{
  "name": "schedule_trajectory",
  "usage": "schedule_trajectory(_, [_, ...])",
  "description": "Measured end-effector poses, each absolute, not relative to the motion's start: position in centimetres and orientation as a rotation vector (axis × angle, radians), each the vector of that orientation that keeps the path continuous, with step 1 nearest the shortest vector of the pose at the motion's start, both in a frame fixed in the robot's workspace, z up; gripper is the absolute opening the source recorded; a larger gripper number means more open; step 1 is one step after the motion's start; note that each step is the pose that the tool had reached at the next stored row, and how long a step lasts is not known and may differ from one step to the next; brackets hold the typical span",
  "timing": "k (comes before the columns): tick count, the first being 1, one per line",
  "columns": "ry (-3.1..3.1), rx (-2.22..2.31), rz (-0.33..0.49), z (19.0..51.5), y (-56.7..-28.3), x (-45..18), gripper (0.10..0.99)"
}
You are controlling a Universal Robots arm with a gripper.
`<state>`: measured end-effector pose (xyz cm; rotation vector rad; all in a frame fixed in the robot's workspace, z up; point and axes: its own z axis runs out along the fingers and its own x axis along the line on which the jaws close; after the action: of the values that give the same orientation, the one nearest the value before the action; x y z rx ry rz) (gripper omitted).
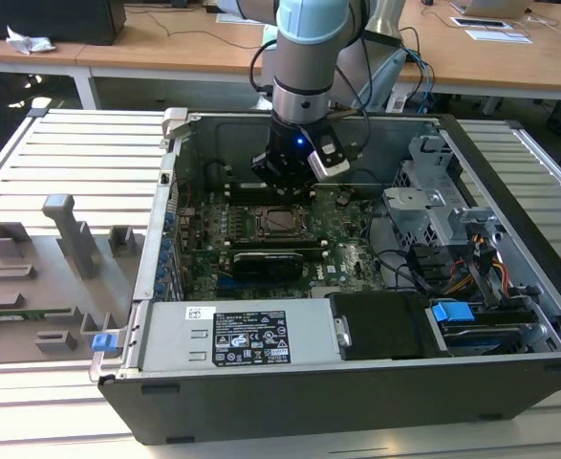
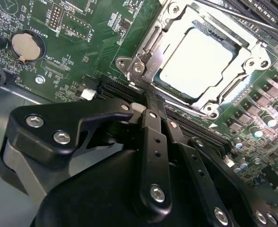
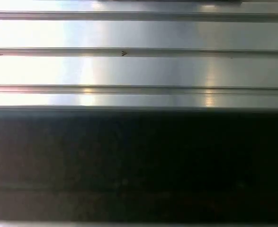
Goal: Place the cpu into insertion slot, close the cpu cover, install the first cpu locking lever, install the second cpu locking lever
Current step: 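Install the first cpu locking lever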
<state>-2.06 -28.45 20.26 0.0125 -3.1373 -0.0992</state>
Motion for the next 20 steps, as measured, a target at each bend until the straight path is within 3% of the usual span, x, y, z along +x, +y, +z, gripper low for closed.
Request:
schedule_trajectory(14, [-3.138,0.013,-0.096,21.4,-28.6,-1.6,0.106])
schedule_trajectory(18, [-3.139,0.013,-0.009,21.4,-29.4,-1.6,0.106])
schedule_trajectory(20, [-3.139,0.012,-0.005,21.4,-30.0,-1.6,0.106])
